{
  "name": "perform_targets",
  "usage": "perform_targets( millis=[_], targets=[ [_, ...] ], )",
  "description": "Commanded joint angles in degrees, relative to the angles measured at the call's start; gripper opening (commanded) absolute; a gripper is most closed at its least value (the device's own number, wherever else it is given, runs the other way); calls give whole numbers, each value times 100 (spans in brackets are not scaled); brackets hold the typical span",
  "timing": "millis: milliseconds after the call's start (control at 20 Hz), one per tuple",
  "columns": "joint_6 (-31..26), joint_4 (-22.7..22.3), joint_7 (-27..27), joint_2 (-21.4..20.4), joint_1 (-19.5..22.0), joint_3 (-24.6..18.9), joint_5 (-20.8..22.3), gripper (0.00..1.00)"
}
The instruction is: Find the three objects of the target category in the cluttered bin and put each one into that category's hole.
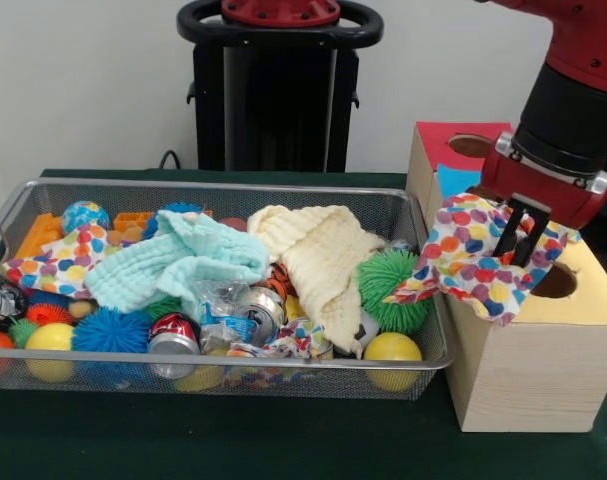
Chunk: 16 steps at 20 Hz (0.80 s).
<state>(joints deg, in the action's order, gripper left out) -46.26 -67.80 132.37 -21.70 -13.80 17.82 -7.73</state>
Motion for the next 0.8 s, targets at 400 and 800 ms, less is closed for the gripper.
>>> perform_targets(
  millis=[400, 800],
  targets=[
    [1303, -1251, 29, 385, 795, -1639, -278, 0],
    [1307, -1307, 79, 328, 851, -1724, -138, 0]
  ],
)
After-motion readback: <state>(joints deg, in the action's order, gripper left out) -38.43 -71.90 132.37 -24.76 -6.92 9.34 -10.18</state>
